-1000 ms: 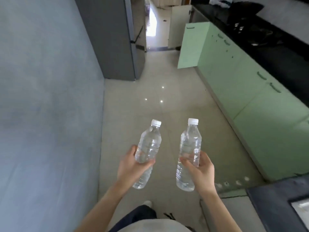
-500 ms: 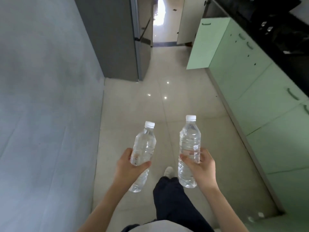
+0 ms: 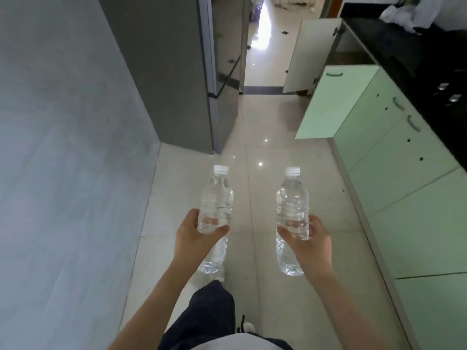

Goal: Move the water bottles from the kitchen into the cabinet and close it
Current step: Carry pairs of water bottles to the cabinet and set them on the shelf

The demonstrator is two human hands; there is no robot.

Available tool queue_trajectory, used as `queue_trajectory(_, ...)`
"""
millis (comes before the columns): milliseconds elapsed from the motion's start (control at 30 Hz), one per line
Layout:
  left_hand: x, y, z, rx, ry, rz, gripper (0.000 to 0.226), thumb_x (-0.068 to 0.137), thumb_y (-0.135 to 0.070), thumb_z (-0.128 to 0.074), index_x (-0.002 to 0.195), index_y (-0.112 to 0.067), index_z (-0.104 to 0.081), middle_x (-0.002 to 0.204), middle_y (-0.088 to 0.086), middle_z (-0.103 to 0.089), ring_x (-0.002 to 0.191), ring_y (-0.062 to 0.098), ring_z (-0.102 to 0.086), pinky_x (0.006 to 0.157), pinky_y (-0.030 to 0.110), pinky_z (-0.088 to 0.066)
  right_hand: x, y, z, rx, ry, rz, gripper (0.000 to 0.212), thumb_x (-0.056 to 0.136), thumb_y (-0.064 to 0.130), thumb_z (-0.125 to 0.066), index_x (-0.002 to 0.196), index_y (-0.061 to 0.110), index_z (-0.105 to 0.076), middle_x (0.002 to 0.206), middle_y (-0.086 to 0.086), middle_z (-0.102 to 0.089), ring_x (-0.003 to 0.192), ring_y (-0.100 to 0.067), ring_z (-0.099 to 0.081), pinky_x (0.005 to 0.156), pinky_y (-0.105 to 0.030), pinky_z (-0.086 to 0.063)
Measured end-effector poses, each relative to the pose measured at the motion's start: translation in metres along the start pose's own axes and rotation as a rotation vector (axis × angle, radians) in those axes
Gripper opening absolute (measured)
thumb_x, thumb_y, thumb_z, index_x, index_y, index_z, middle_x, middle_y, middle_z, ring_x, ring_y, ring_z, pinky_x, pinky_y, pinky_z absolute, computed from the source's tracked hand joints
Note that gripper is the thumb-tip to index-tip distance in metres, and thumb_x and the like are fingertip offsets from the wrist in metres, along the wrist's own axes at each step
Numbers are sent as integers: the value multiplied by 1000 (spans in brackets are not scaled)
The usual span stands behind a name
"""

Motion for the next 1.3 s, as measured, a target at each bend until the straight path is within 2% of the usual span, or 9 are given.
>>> queue_trajectory(200, 154, -26, -13, 25, -2, 14, 36, 67, -33, -86, 86, -23, -56, 80, -5, -67, 72, 10, -64, 60, 21, -46, 134, 32, -82, 20, 46, -10, 41, 65, 15, -89, 93, 27, -63, 81, 10, -74, 67, 3, -68, 62, -16, -50)
queue_trajectory(333, 266, -81, -8, 74, 31, -30, 37, 70, -38, -84, 88, -26, -54, 81, -6, -66, 72, 10, -63, 58, 19, -43, 230, 86, -123, 16, 18, 9, 40, 66, 16, -89, 97, 23, -64, 83, 10, -72, 66, 2, -66, 54, -5, -46)
queue_trajectory(533, 416, -168, -26, 79, 49, -105, 36, 70, -35, -85, 87, -24, -55, 77, -6, -66, 68, 7, -64, 57, 16, -43, 368, 149, -160, 27, -19, 33, 45, 68, 21, -88, 105, 18, -63, 90, 8, -71, 79, -3, -67, 57, -6, -47)
queue_trajectory(667, 500, -194, -71, 67, 77, -69, 35, 69, -35, -86, 84, -19, -58, 72, -3, -67, 64, 7, -63, 56, 15, -42, 461, 154, -165, -18, -58, 9, 45, 66, 24, -90, 102, 17, -65, 89, 6, -73, 78, -5, -68, 62, -11, -48)
queue_trajectory(833, 609, -248, -150, 77, 128, -69, 36, 68, -34, -87, 87, -26, -57, 74, -8, -67, 61, -2, -63, 54, 12, -43, 608, 163, -155, -69, -98, -2, 50, 65, 28, -90, 105, 13, -64, 91, 0, -72, 81, -18, -68, 68, -27, -54)
queue_trajectory(933, 676, -304, -191, 54, 172, -99, 37, 68, -33, -87, 90, -25, -57, 78, -6, -68, 66, 3, -66, 60, 20, -49, 695, 192, -144, -81, -132, 19, 45, 66, 24, -90, 101, 17, -63, 88, 2, -70, 79, -16, -67, 64, -15, -47)
queue_trajectory(1000, 719, -348, -214, 27, 189, -124, 37, 69, -28, -87, 91, -26, -56, 81, -7, -68, 70, 5, -67, 60, 17, -49, 751, 215, -136, -78, -145, 34, 43, 66, 23, -90, 100, 17, -64, 87, 2, -71, 80, -15, -67, 62, -11, -44)
queue_trajectory(1167, 817, -429, -259, -55, 231, -157, 38, 70, -22, -87, 97, -24, -59, 87, -5, -70, 72, 4, -69, 59, 15, -51, 871, 253, -135, -44, -161, 35, 48, 65, 28, -90, 104, 17, -65, 93, 1, -73, 84, -17, -70, 75, -31, -56)
queue_trajectory(1300, 901, -459, -295, -76, 249, -110, 40, 69, -16, -86, 100, -16, -61, 87, 0, -71, 70, 6, -69, 53, 12, -49, 956, 260, -156, -6, -154, 9, 46, 65, 27, -90, 102, 14, -65, 91, -2, -73, 81, -17, -71, 67, -22, -55)
Point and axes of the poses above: each hand's wrist, its own x-axis towards the middle knuckle, its own z-axis out of the back of the hand, y = z × x, the point moved 3 cm from there along x, towards the middle knuckle
